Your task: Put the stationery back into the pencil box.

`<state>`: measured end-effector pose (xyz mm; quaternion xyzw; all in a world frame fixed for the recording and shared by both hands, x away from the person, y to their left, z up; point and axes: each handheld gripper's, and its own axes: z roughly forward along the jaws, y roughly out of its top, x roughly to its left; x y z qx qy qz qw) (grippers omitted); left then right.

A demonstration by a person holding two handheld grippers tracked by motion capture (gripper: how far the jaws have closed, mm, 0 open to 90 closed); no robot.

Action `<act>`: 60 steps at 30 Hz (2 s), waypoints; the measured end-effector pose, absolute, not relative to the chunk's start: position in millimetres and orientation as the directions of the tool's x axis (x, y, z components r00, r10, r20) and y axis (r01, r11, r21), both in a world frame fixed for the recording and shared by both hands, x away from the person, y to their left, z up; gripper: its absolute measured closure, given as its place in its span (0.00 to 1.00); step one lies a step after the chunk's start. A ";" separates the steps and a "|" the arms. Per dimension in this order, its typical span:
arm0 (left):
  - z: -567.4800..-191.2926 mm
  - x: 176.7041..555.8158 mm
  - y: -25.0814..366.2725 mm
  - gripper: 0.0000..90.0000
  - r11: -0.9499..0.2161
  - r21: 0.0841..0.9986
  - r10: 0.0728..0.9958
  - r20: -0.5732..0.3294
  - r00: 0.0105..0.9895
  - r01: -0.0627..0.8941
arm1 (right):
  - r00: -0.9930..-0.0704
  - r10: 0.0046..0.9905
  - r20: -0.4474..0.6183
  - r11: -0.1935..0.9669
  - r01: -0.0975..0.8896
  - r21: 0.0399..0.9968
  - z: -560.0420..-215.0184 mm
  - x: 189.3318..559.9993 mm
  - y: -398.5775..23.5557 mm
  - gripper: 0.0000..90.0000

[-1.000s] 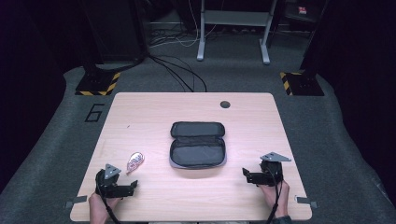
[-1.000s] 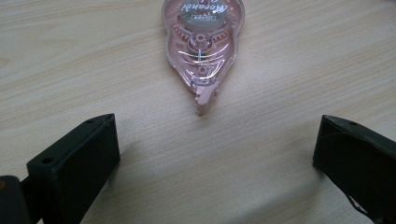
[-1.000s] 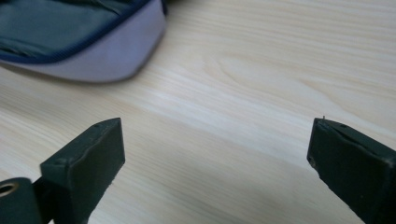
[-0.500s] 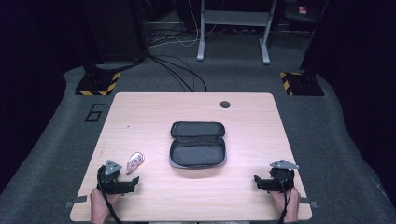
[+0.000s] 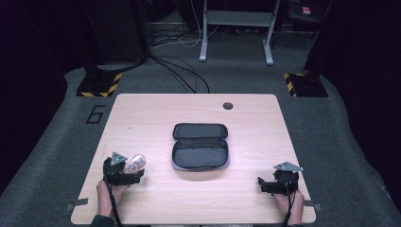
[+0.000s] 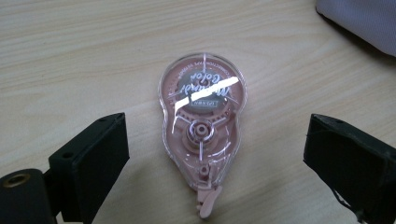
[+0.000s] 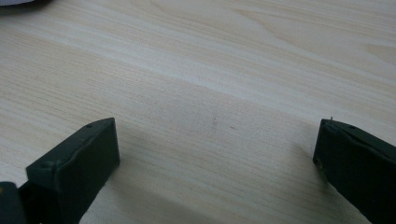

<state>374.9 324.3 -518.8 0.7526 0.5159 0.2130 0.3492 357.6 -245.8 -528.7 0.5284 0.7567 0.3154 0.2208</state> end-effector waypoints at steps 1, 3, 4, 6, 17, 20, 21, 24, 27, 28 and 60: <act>-518.3 376.0 323.6 0.09 -0.227 0.741 0.925 -0.039 0.379 0.631 | -0.344 0.939 -0.001 0.242 0.660 0.711 -528.8 357.6 -245.8 0.00; -519.0 378.5 321.7 0.14 -0.226 0.751 0.926 -0.031 0.375 0.620 | -0.340 0.940 0.003 0.238 0.663 0.710 -528.7 357.2 -245.2 0.00; -518.0 379.9 321.6 0.17 -0.233 0.742 0.925 -0.031 0.379 0.629 | -0.339 0.941 0.003 0.237 0.663 0.710 -528.8 357.2 -245.2 0.00; -518.9 382.3 319.5 0.19 -0.236 0.742 0.927 -0.021 0.374 0.628 | -0.339 0.941 0.003 0.237 0.663 0.710 -528.8 357.1 -245.2 0.00; -520.6 383.8 316.9 0.51 -0.262 0.722 0.925 -0.002 0.381 0.641 | -0.340 0.941 0.003 0.237 0.663 0.710 -528.8 357.1 -245.3 0.00; -520.7 383.4 315.8 0.55 -0.262 0.726 0.926 0.003 0.378 0.636 | -0.341 0.940 0.003 0.239 0.665 0.708 -528.7 357.2 -245.3 0.00; -521.4 383.4 315.9 0.55 -0.257 0.734 0.926 0.001 0.377 0.629 | -0.342 0.940 0.002 0.241 0.667 0.705 -528.5 357.2 -245.4 0.00; -521.9 383.2 316.2 0.55 -0.255 0.738 0.927 0.001 0.376 0.625 | -0.339 0.941 0.004 0.236 0.663 0.711 -528.9 357.1 -245.2 0.00; -521.8 382.3 316.6 0.56 -0.247 0.750 0.928 0.000 0.373 0.614 | -0.337 0.942 0.006 0.231 0.661 0.714 -529.1 357.3 -244.8 0.00; -519.7 381.3 318.0 0.56 -0.255 0.739 0.923 -0.006 0.385 0.623 | -0.337 0.942 0.006 0.231 0.661 0.714 -529.1 357.3 -244.8 0.00; -473.1 357.8 297.8 0.56 -0.307 0.799 0.870 0.015 0.493 0.518 | -0.339 0.941 -0.003 0.238 0.653 0.719 -529.7 356.0 -245.2 0.00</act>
